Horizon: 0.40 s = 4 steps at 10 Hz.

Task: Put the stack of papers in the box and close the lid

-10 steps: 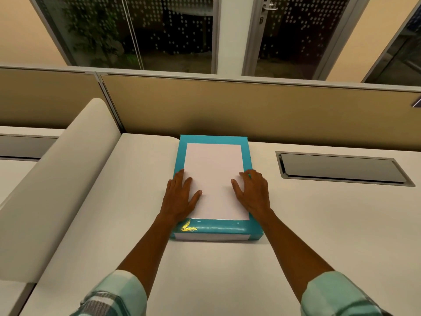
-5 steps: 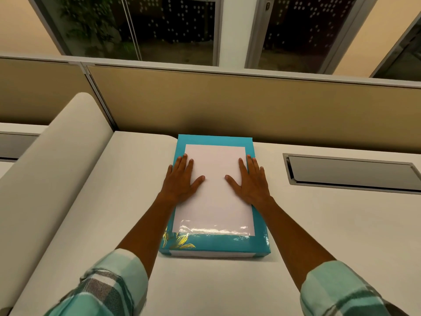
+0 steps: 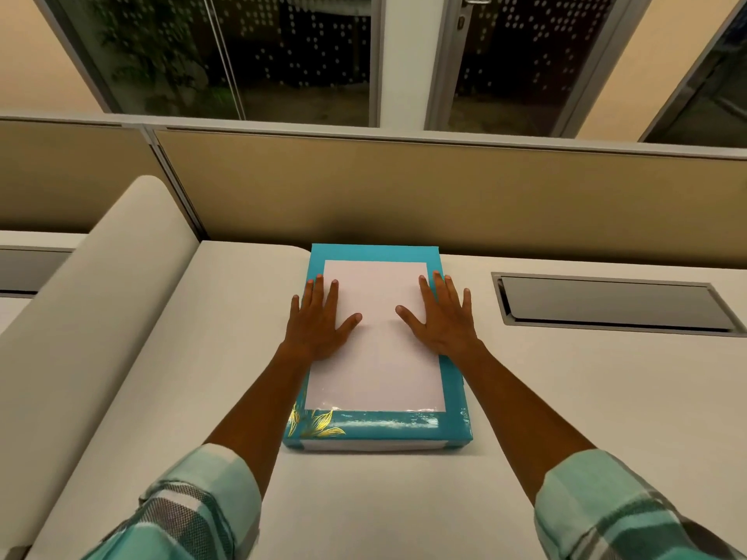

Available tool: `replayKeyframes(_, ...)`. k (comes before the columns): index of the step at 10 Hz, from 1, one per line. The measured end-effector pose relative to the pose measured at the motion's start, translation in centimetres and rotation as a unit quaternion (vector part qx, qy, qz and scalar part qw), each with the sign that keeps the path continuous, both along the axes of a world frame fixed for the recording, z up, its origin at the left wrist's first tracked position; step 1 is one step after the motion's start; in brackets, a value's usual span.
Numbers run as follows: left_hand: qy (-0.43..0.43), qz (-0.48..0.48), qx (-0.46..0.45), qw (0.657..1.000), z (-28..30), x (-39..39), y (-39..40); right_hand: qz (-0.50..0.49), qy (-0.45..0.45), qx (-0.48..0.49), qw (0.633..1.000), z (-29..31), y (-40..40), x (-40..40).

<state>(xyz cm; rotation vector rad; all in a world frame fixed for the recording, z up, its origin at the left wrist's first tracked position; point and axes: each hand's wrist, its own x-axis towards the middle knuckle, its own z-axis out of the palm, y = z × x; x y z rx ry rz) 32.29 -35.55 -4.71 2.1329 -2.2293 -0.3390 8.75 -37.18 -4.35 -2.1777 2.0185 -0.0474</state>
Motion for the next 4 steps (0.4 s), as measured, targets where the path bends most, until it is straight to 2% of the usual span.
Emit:
replayKeyframes(2,0.044,0.0,-0.091,0.995,3.4,-2.4,2.8,-0.018,-0.025,-0.096,0.995,3.5,2.9,-0.2)
replayKeyframes(4,0.062,-0.015,-0.135,0.989,6.5,-5.6,5.9,-0.043,-0.051,-0.174,0.982,6.6,6.4,-1.4)
